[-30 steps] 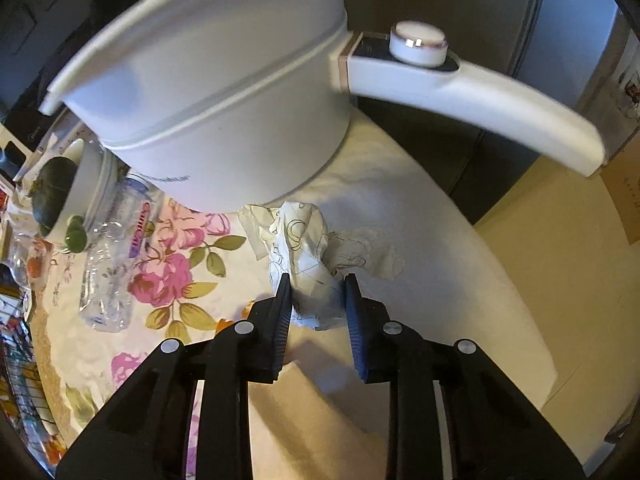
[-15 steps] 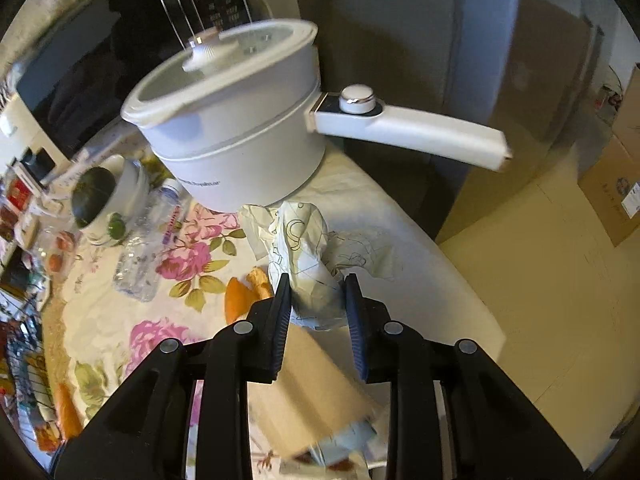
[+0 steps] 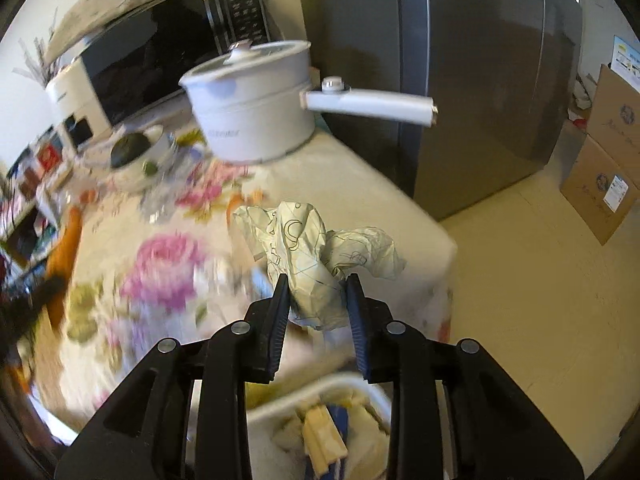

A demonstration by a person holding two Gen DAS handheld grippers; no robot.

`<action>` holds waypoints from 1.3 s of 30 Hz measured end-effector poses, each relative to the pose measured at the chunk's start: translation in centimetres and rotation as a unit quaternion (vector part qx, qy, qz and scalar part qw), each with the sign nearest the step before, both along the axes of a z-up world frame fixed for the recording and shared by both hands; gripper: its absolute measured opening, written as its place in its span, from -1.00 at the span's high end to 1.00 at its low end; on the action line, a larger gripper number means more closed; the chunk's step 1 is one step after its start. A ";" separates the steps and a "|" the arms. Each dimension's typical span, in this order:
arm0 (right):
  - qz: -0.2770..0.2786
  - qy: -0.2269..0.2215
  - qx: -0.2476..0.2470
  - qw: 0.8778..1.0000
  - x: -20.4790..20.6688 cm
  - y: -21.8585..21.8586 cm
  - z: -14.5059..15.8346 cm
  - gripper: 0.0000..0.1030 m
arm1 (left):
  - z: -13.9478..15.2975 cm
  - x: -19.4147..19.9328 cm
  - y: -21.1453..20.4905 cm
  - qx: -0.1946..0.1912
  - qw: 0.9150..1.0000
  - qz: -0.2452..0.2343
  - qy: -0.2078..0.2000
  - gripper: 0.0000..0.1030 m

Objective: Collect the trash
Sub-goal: 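Carry the tissue into the bin with the right gripper while the left holds the carrot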

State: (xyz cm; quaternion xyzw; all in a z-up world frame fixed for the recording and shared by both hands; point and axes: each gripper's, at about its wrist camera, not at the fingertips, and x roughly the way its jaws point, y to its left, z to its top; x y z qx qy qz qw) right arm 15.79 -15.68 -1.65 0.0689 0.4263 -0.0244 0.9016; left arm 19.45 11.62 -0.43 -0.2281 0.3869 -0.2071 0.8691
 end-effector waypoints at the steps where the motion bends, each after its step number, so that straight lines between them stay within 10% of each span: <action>1: 0.001 -0.002 -0.004 1.000 -0.9 0.2 -0.3 0.45 | 0.0 -0.3 -0.2 0.001 1.000 -0.002 0.000 0.77; 6: 0.014 0.005 -0.011 1.000 -4.6 1.2 -2.5 0.28 | 0.0 -1.1 -1.2 0.004 1.000 -0.013 0.000 0.77; 16: -0.067 -0.031 -0.057 0.996 -7.4 -1.2 -3.2 -0.78 | -0.5 -2.4 -3.2 0.008 0.999 -0.044 0.010 0.77; 39: -0.197 -0.038 -0.099 0.975 -7.5 -7.7 -2.4 -0.86 | -4.7 -6.0 -13.0 0.069 0.975 -0.198 0.078 0.72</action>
